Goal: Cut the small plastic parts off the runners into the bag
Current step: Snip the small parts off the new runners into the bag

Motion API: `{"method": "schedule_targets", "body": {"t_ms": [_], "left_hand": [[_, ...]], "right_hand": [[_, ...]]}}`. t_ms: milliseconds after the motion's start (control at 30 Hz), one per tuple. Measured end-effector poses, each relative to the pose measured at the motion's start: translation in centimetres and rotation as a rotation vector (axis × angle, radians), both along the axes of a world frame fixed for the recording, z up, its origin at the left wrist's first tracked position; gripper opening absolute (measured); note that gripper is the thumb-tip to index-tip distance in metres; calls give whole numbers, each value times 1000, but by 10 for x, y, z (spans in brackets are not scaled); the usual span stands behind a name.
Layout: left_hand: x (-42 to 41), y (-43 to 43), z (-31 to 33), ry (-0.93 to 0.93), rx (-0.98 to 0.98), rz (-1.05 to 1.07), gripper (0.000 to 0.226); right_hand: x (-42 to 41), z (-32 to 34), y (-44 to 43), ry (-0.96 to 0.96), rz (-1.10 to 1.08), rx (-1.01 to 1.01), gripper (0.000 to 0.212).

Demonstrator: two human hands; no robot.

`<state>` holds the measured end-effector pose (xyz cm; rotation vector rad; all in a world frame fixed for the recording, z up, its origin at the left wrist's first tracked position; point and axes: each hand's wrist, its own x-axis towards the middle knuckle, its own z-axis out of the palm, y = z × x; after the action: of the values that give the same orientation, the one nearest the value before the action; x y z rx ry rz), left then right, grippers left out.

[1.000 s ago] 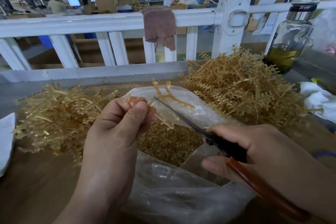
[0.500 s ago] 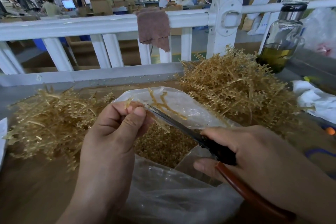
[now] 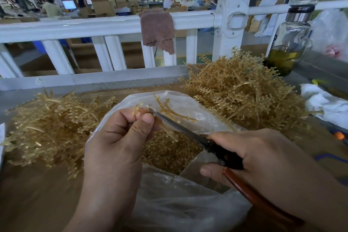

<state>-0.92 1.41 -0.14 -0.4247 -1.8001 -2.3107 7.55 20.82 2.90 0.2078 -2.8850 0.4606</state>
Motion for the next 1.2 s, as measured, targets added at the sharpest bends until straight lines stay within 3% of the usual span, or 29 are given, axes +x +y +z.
{"method": "schedule_targets", "body": {"t_ms": [867,1200], "left_hand": [[-1,-1,-4,-71,-27,15,13],[-6,-4,-9,-67,-53,30,21]], "right_hand": [[0,-4,-2,22,-3,-14,44],[-2,-12,-2,21,-3,-35,49]]}}
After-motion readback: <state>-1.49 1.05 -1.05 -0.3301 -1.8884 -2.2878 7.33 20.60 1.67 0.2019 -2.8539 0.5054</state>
